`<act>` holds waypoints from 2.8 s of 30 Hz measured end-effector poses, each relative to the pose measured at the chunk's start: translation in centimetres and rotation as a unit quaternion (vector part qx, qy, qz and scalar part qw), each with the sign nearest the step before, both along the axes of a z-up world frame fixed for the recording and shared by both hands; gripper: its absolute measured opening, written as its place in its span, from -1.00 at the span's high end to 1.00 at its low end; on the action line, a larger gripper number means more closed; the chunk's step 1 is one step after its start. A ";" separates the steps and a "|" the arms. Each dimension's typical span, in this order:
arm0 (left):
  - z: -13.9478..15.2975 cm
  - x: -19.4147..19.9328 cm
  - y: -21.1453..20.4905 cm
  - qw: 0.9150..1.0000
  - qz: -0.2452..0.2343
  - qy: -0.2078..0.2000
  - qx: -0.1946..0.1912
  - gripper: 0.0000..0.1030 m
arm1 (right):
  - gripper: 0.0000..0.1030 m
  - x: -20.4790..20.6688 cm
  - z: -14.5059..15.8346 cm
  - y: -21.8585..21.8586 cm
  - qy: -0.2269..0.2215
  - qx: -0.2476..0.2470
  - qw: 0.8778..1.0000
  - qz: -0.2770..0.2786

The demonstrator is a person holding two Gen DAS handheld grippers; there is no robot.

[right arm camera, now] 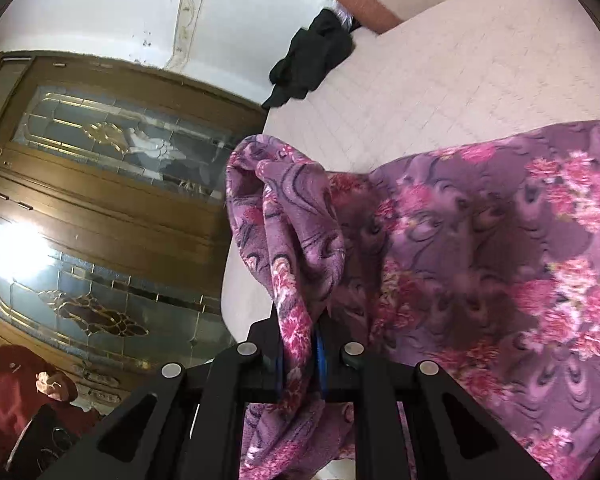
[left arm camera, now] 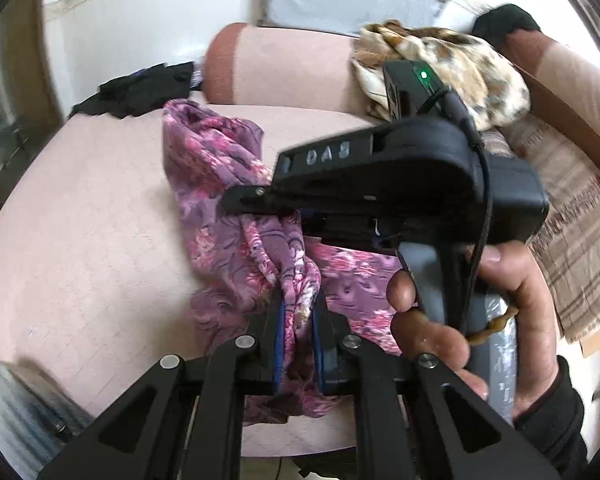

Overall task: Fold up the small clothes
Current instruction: 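Lift the gripped side edge and fold it over the shirt body with both tools, then grasp the folded shirt end with the left tool while the right tool grasps beside it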

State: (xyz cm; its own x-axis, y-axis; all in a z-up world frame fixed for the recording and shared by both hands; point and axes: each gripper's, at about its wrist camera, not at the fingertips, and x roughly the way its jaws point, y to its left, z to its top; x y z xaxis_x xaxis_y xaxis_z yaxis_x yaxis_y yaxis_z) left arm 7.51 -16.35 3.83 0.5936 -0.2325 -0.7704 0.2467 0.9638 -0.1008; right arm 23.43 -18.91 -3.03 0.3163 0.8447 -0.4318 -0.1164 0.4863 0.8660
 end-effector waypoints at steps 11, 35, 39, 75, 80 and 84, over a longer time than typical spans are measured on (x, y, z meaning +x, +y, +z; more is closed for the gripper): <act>-1.3 1.7 -6.0 0.993 -0.096 0.038 -0.063 0.79 | 0.77 -2.9 0.5 -8.8 0.013 -0.002 0.997 -0.076; 0.2 5.6 -0.8 0.991 -0.090 0.033 -0.094 -0.37 | -0.04 -8.6 -4.2 -20.1 0.134 -0.100 0.961 -0.219; -0.9 11.7 -0.3 0.999 -0.037 0.026 -0.020 -0.38 | -0.21 -8.8 -2.2 -19.3 0.107 -0.124 0.961 -0.224; -10.4 20.0 1.8 0.958 0.078 0.206 -0.184 -0.61 | -0.63 -2.0 -3.3 -24.3 0.138 -0.131 0.957 -0.218; -11.5 20.3 0.5 0.958 0.073 0.226 -0.162 -0.61 | -0.63 -1.8 -5.1 -23.4 0.186 -0.186 0.947 -0.187; -12.0 20.4 0.5 0.952 0.084 0.240 -0.169 -0.55 | -0.65 -1.6 -5.5 -22.1 0.189 -0.199 0.948 -0.164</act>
State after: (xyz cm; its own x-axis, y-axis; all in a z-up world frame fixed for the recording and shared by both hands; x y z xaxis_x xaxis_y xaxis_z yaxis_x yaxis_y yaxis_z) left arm 27.88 -15.89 -8.14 0.2426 -0.4488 -0.8601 -0.0601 0.8779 -0.4750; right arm 21.83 -40.99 -8.51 0.2939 0.4738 -0.8302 0.3795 0.7393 0.5562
